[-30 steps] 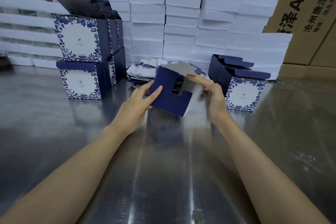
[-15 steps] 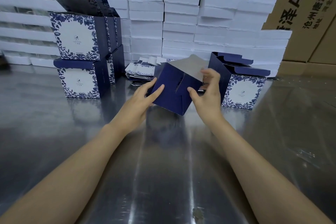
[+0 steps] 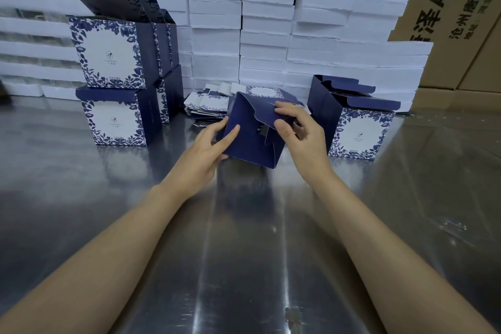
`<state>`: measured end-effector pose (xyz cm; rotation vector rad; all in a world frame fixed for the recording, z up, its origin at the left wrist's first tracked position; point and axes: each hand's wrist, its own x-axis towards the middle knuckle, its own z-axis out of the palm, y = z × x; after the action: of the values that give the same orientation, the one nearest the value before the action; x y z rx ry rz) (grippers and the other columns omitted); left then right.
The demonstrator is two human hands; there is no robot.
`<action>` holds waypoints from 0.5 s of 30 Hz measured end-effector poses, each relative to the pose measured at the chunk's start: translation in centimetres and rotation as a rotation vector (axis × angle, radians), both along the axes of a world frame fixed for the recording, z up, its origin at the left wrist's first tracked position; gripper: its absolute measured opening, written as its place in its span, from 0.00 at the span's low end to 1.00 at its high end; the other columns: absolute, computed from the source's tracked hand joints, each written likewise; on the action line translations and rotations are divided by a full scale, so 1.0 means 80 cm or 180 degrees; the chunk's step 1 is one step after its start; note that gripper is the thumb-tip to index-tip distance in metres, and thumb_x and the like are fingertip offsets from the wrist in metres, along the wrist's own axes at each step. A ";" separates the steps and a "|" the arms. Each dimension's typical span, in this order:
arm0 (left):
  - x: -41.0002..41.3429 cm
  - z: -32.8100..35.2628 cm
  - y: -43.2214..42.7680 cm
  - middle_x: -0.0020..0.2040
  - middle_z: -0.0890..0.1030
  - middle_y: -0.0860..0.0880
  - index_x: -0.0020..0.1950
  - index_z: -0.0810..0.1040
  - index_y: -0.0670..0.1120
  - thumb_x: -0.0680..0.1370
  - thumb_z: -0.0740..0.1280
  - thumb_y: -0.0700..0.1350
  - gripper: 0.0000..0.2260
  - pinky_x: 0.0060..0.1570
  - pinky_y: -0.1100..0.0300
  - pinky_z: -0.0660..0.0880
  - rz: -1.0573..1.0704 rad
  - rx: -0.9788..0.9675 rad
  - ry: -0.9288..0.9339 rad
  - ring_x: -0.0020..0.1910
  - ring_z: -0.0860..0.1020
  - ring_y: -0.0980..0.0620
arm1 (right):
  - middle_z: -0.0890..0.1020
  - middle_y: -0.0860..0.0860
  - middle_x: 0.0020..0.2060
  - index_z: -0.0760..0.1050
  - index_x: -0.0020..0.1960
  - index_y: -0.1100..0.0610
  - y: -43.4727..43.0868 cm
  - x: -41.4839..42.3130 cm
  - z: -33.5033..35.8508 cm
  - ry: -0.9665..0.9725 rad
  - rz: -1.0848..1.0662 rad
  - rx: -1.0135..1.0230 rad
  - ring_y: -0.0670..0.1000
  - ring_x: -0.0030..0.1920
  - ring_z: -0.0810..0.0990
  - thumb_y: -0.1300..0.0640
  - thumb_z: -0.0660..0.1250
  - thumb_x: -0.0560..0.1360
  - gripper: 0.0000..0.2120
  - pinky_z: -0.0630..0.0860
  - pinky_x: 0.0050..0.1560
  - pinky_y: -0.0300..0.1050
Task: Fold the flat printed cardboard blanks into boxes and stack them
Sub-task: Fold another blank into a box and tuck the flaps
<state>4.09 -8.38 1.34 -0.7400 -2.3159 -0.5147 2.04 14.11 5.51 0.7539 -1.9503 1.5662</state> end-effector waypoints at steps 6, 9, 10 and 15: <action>0.006 0.004 0.002 0.75 0.62 0.41 0.77 0.60 0.44 0.76 0.64 0.27 0.31 0.56 0.47 0.77 0.0059 0.0024 -0.0105 0.62 0.73 0.45 | 0.77 0.46 0.62 0.75 0.64 0.54 0.006 -0.010 -0.011 0.0323 -0.0112 0.0251 0.47 0.66 0.73 0.66 0.58 0.77 0.18 0.70 0.67 0.51; 0.010 0.007 0.006 0.75 0.62 0.42 0.76 0.63 0.44 0.77 0.64 0.28 0.30 0.57 0.47 0.77 0.0040 -0.0026 -0.0055 0.64 0.72 0.43 | 0.77 0.37 0.56 0.77 0.61 0.52 0.006 -0.017 -0.015 0.0444 -0.0597 0.0344 0.47 0.60 0.75 0.65 0.65 0.76 0.16 0.76 0.57 0.52; 0.011 0.008 0.008 0.76 0.62 0.42 0.76 0.63 0.44 0.77 0.64 0.29 0.29 0.57 0.47 0.76 0.0041 -0.0053 -0.0035 0.65 0.72 0.43 | 0.77 0.38 0.56 0.78 0.60 0.52 0.007 -0.019 -0.015 0.0525 -0.0729 0.0370 0.47 0.59 0.75 0.65 0.66 0.75 0.16 0.76 0.54 0.52; 0.011 0.008 0.013 0.75 0.62 0.40 0.76 0.63 0.44 0.77 0.65 0.29 0.29 0.57 0.52 0.76 0.0041 -0.0075 0.0021 0.68 0.69 0.42 | 0.78 0.53 0.61 0.79 0.61 0.60 0.014 -0.020 -0.019 0.1004 -0.0858 0.0723 0.56 0.61 0.75 0.72 0.61 0.74 0.20 0.72 0.63 0.47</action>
<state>5.00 -7.35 2.01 -0.7363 -2.3228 -0.4792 0.44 15.26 3.99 0.7404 -1.9164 1.0137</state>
